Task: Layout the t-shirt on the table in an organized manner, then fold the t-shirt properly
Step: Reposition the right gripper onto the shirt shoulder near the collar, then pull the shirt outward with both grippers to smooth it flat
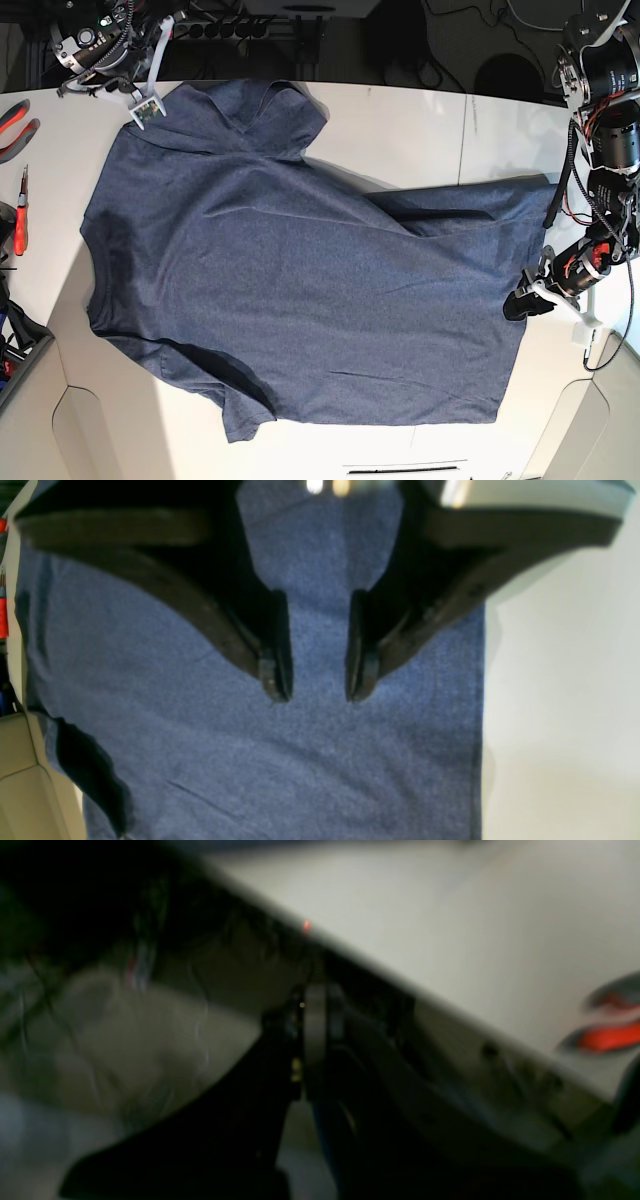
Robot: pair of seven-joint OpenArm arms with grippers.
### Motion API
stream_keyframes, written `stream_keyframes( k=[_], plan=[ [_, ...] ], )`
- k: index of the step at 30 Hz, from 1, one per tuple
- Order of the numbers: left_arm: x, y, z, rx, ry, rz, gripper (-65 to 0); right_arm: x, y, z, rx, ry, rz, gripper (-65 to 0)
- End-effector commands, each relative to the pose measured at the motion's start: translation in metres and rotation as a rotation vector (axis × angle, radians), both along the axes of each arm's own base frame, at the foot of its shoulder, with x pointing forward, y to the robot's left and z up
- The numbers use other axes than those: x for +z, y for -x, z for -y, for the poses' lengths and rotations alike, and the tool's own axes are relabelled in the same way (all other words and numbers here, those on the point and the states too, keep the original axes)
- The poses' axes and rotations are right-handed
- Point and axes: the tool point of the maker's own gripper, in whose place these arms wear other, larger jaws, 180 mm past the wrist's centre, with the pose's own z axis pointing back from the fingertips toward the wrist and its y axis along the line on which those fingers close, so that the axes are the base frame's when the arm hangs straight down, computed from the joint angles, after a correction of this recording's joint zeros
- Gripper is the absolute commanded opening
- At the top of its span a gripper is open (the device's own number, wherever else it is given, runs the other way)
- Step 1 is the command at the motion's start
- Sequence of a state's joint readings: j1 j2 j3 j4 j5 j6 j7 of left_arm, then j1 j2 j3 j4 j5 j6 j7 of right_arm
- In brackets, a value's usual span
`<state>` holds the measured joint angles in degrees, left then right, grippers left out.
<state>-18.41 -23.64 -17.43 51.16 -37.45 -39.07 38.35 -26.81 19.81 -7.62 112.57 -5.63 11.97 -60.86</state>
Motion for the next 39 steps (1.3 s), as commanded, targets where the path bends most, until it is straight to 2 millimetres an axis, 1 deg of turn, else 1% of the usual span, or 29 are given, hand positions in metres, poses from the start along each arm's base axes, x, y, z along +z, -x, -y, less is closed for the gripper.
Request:
stream_keyframes(
  k=[1,4,6,7,8,11,14,18,20,22,26,29,33,36,39],
  plan=[
    [0.022,-0.013,-0.006,0.0,-0.005,0.068,-43.5,0.015,-0.019,-0.008,0.007,-0.037,0.1,-65.0],
    [0.023,-0.013,-0.006,0.0,-0.004,0.068,-43.5,0.046,-0.062,-0.028,0.023,-0.134,0.333,-65.0],
    [0.023,-0.013,-0.007,0.0,-0.004,0.068,-43.5,0.055,-0.084,-0.034,0.024,-0.163,0.408,-65.0],
    [0.023,-0.013,-0.007,0.0,-0.004,0.068,-43.5,0.054,-0.092,-0.035,0.016,-0.17,0.416,-65.0],
    [0.023,-0.013,-0.007,0.0,-0.004,0.068,-43.5,0.05,-0.098,-0.035,0.003,-0.179,0.41,-65.0],
    [0.022,-0.013,-0.007,0.0,-0.005,0.068,-43.5,0.021,-0.103,-0.032,-0.046,-0.195,0.34,-65.0],
    [0.022,-0.013,-0.007,0.0,-0.005,0.068,-43.5,-0.005,-0.092,-0.03,-0.055,-0.188,0.251,-65.0],
    [0.022,-0.013,-0.007,-0.001,-0.008,0.066,-43.5,-0.016,-0.073,-0.033,-0.02,-0.188,0.167,-65.0],
    [0.022,-0.013,-0.007,-0.001,-0.009,0.065,-43.5,-0.022,-0.061,-0.029,-0.012,-0.173,0.133,-65.0],
    [0.022,-0.013,-0.007,-0.001,-0.01,0.065,-43.5,-0.029,-0.047,-0.02,-0.012,-0.15,0.093,-65.0],
    [0.021,-0.012,-0.007,-0.002,-0.011,0.062,-43.5,-0.045,-0.02,0.009,-0.017,-0.067,-0.019,-65.0],
    [0.016,-0.008,-0.007,-0.003,-0.014,0.051,-43.5,-0.047,-0.009,0.029,-0.015,0.002,-0.077,-65.0],
    [0.007,0.001,-0.007,-0.004,-0.015,0.026,-43.5,-0.042,-0.007,0.056,0.004,0.099,-0.1,-65.0],
    [-0.003,0.011,-0.008,-0.007,-0.023,-0.002,-43.5,-0.039,-0.003,0.068,0.054,0.134,-0.141,-65.0],
    [-0.01,0.017,-0.008,-0.01,-0.031,-0.022,-43.5,-0.038,-0.001,0.074,0.071,0.151,-0.159,-65.0]
  ],
)
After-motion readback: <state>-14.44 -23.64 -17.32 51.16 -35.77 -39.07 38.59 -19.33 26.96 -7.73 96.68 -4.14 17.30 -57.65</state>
